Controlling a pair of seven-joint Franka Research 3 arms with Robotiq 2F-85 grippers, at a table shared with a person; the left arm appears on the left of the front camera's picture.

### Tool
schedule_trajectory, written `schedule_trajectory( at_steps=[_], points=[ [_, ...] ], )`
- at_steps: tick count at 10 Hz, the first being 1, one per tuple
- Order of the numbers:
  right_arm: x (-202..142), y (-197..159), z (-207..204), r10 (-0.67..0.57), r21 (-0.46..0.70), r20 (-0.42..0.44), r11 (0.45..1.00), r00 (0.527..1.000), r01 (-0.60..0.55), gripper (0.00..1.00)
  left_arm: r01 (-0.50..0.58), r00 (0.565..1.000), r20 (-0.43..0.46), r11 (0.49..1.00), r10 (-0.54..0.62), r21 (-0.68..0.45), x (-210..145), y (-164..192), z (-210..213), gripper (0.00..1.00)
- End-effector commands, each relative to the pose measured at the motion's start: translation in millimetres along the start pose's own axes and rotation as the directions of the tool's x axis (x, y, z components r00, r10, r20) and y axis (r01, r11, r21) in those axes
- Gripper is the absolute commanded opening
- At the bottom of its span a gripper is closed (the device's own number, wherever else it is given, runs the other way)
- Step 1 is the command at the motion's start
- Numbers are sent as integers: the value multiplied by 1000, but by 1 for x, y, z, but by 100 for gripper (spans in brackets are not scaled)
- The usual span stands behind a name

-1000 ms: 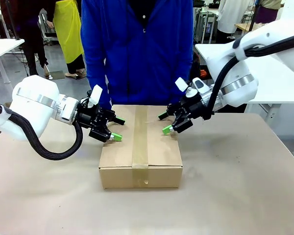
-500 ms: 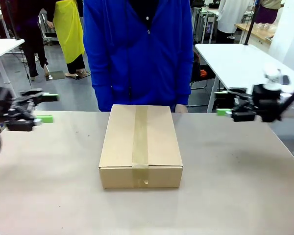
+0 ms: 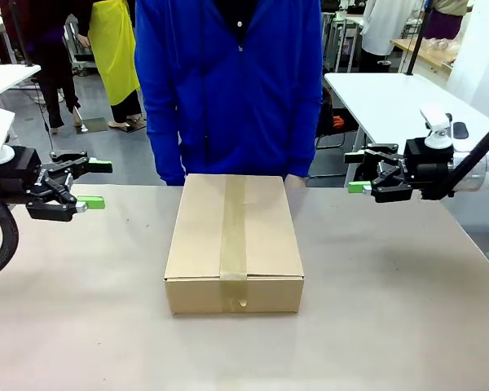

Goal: Pack the gift set into the box.
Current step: Press and hold the closed box until the human finishes sealing it.

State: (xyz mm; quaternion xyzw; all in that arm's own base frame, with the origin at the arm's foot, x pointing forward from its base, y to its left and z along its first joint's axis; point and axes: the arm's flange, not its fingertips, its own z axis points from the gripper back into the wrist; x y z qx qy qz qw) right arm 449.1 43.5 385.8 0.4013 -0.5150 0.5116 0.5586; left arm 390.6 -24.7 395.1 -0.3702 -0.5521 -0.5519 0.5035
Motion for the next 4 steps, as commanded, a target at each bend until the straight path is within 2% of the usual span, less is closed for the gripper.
schedule_trajectory(
  at_steps=[1,4],
  points=[
    [0,-6,5,-25,-9,-14,1000,1000,25,100,-14,1000,9,1000,14,17,1,3,3,100],
    [0,-6,5,-25,-9,-14,1000,1000,25,100,-14,1000,9,1000,14,17,1,3,3,100]
  ],
)
